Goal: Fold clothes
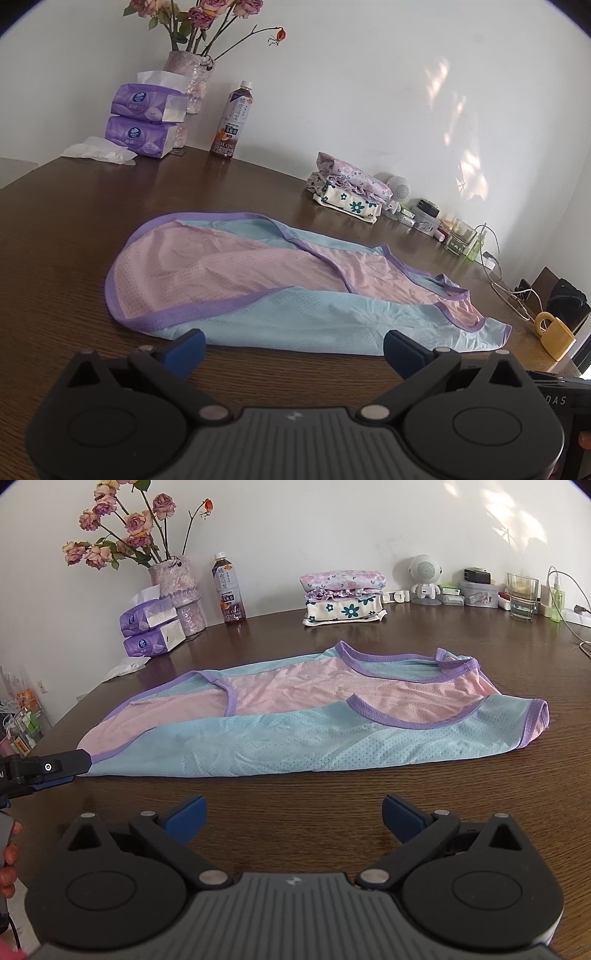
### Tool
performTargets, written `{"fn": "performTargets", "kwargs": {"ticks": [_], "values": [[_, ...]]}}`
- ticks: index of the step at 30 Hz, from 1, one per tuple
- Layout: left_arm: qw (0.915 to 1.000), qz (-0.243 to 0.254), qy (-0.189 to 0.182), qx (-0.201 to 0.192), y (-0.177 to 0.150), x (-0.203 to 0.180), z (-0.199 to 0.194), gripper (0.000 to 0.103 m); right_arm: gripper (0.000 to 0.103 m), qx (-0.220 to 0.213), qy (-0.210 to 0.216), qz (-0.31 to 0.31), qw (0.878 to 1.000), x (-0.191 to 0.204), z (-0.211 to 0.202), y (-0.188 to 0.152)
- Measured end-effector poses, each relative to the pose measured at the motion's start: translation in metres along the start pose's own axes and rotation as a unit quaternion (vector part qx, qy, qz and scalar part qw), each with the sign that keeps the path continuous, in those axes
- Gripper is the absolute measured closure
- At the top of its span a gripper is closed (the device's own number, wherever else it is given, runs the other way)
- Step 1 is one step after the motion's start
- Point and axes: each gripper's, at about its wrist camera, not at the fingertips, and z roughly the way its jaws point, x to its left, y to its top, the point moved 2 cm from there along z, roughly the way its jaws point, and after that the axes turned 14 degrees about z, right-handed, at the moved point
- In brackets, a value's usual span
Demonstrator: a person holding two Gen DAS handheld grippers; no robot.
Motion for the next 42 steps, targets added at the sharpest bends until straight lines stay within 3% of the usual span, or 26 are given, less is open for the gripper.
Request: {"fn": "performTargets", "kwargs": {"ticks": [27, 42], "values": [[0.9997, -0.007, 0.001, 0.024, 0.002, 0.006, 0.016, 0.000, 0.000, 0.013, -0.008, 0.017, 1.000, -0.010, 0.015, 0.006], [0.9994, 0.008, -0.009, 0.032, 0.013, 0.001, 0.033, 0.000, 0.000, -0.011, 0.045, 0.086, 0.995, -0.024, 0.015, 0.016]]}}
